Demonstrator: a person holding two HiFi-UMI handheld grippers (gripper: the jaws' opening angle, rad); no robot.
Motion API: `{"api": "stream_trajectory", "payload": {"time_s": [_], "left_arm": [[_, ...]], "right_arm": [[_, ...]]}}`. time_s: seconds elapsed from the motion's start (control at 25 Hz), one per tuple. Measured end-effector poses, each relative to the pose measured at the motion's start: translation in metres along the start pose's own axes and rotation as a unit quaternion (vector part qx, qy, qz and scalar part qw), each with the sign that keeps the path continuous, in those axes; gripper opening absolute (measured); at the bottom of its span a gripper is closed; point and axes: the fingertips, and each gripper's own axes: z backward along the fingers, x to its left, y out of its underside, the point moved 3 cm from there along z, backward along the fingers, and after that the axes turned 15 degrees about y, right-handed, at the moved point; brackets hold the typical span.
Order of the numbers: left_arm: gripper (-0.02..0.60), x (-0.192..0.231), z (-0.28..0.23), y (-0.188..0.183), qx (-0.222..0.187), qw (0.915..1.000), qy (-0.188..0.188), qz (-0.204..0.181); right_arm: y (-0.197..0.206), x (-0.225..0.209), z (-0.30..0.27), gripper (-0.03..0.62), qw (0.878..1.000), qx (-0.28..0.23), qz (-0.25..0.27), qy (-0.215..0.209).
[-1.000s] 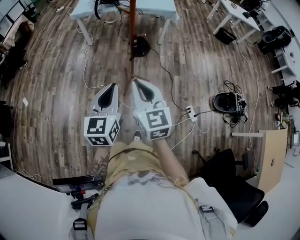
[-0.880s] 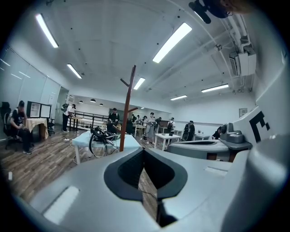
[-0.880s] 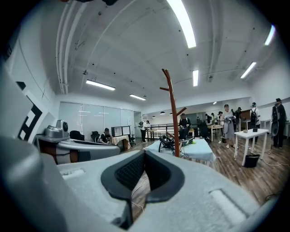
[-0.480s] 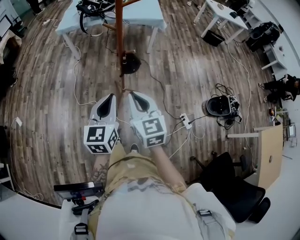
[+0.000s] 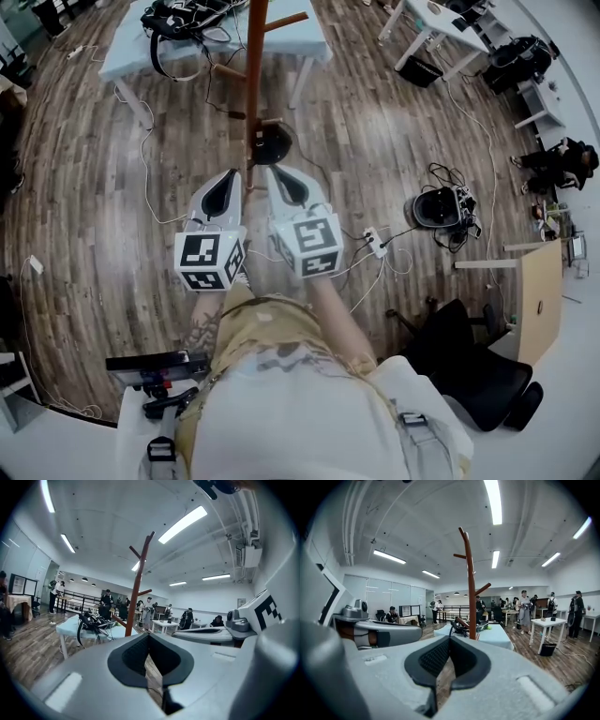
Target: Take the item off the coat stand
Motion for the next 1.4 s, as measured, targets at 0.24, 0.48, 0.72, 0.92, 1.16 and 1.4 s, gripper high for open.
{"api": "stream_trajectory", "payload": {"time_s": [0.24,0.48,0.72,0.92,1.16,1.4], "left_arm": [[-0.012,0.042,-0.008,0.014,0.024,0.9995,-0.006,0.019],[-0.012,0.075,-0.024,0.050,0.059,0.9971,-0.026,0.041],[-0.012,0.103,-0.051,0.083,0.107,0.9914,-0.052,0.054],[-0.012,0.120,-0.080,0.121,0.144,0.9858,-0.061,0.061],[-0.012,0.136,-0.102,0.144,0.167,0.9800,-0.074,0.078],[-0.012,0.152,-0.110,0.157,0.177,0.9764,-0.078,0.096]], "right_arm": [[0.020,0.003,-0.036,0.002,0.999,0.035,-0.008,0.024],[0.068,0.001,-0.071,0.002,0.995,0.095,-0.007,0.025],[0.110,-0.013,-0.115,0.002,0.988,0.154,0.004,0.011],[0.149,-0.025,-0.163,0.002,0.984,0.178,0.012,0.013],[0.175,-0.032,-0.203,0.003,0.978,0.209,0.002,0.022],[0.197,-0.026,-0.238,0.039,0.972,0.233,0.009,0.023]]}}
